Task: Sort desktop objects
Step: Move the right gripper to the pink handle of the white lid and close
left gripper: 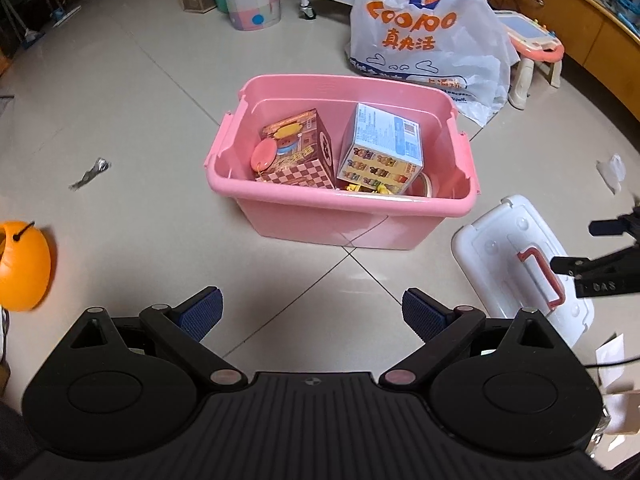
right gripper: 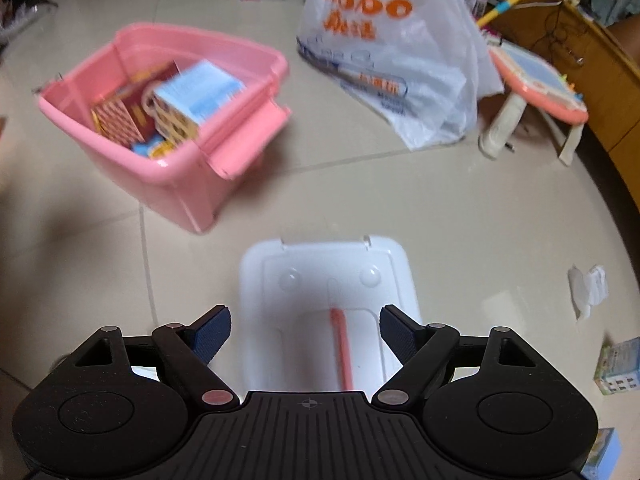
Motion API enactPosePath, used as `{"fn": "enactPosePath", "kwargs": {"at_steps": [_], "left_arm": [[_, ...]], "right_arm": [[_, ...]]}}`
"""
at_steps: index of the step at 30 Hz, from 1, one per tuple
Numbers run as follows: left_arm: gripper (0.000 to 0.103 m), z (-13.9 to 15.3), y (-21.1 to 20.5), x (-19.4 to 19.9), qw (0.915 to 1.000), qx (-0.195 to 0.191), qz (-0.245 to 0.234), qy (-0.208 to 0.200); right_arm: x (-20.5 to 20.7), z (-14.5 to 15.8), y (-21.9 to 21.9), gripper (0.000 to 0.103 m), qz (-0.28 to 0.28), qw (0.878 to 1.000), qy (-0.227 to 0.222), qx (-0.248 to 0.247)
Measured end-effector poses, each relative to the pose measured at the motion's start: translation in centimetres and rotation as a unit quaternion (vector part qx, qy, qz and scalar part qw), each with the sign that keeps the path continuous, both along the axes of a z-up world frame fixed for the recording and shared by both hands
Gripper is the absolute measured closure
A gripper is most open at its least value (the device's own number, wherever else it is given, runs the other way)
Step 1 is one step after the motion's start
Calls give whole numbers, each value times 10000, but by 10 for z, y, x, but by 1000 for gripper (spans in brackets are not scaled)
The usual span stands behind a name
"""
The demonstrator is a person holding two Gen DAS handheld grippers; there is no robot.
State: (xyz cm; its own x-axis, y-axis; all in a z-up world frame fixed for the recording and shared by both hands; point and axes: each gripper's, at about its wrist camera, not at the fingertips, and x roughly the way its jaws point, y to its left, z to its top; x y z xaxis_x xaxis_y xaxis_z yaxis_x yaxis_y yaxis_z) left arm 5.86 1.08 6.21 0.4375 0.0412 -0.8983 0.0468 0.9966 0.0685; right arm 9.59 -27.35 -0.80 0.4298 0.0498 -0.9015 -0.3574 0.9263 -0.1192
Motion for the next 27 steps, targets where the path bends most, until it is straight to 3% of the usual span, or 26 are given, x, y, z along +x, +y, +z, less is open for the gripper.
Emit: {"fn": "enactPosePath", "kwargs": {"at_steps": [11, 16, 25, 27], "left_arm": [[4, -19, -3, 13, 9994, -23, 43, 351], [4, -25, -7, 18, 9989, -68, -17, 473], [4, -33, -4, 24, 9978, -139, 88, 637], [4, -34, -5, 24, 9977, -156, 77, 662]], "right_arm": [[35, -63, -17, 29, -92, 9976, 654, -222], [44, -86, -18, 37, -84, 9958, 862, -312], [54, -120, -27, 66, -286, 9899, 1321, -421], [54, -125, -27, 77, -286, 9887, 1409, -425]]}}
